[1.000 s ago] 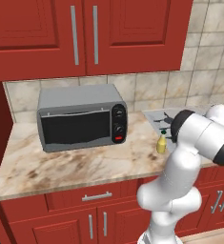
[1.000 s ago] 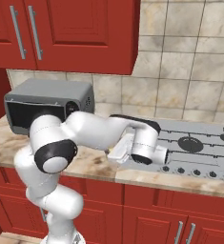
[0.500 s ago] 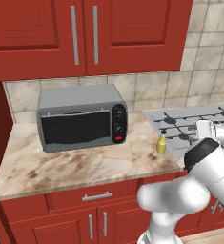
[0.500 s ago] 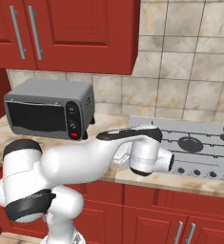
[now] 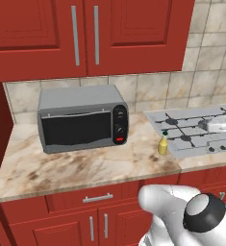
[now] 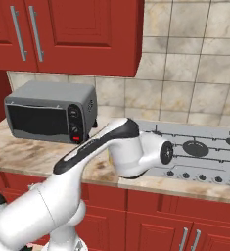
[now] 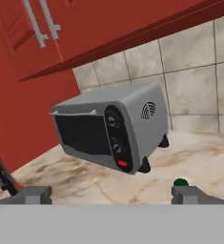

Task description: Take 2 condiments from the cabinet and move them on the counter near the stove.Make sure the condiments are lined up with each other, next to each other.

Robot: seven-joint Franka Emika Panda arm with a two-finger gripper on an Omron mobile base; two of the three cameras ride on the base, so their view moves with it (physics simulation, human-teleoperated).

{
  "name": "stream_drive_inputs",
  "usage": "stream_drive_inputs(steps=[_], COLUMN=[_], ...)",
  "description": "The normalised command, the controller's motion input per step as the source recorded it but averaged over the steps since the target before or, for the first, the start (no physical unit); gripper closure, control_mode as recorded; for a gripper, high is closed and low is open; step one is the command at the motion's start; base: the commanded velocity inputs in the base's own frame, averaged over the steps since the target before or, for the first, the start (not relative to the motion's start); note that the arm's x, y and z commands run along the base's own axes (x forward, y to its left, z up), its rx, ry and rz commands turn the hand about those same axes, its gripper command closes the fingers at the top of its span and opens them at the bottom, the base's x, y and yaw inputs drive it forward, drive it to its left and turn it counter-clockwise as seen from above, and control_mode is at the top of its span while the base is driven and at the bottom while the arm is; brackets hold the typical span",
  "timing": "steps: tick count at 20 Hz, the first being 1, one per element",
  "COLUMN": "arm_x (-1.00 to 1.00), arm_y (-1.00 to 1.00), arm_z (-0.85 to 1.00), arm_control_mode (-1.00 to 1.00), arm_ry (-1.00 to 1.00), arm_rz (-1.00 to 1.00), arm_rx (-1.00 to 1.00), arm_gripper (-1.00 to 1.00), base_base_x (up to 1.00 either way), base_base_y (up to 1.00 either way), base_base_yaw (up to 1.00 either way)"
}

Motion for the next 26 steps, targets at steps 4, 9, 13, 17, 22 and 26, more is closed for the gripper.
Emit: stream_drive_inputs(steps=[4,9,13,17,22,26], arm_x=[-0.41,-0.32,-0.19,-0.03,0.0,-0.02], arm_y=[0.56,0.94,1.0,0.74,0.21,0.04], arm_z=[0.31,0.14,0.12,0.18,0.0,0.0], arm_control_mode=[-1.0,-1.0,-1.0,-1.0,-1.0,-1.0], arm_ry=[0.38,0.35,0.2,0.13,0.07,0.0], arm_rz=[-0.37,-0.36,-0.3,-0.17,-0.01,0.0], arm_rx=[-0.04,-0.2,-0.17,-0.09,0.0,-0.01], arm_gripper=[-1.0,-1.0,-1.0,-1.0,-1.0,-1.0], base_base_x=[0.0,0.0,0.0,0.0,0.0,0.0], base_base_y=[0.0,0.0,0.0,0.0,0.0,0.0], base_base_yaw=[0.0,0.0,0.0,0.0,0.0,0.0])
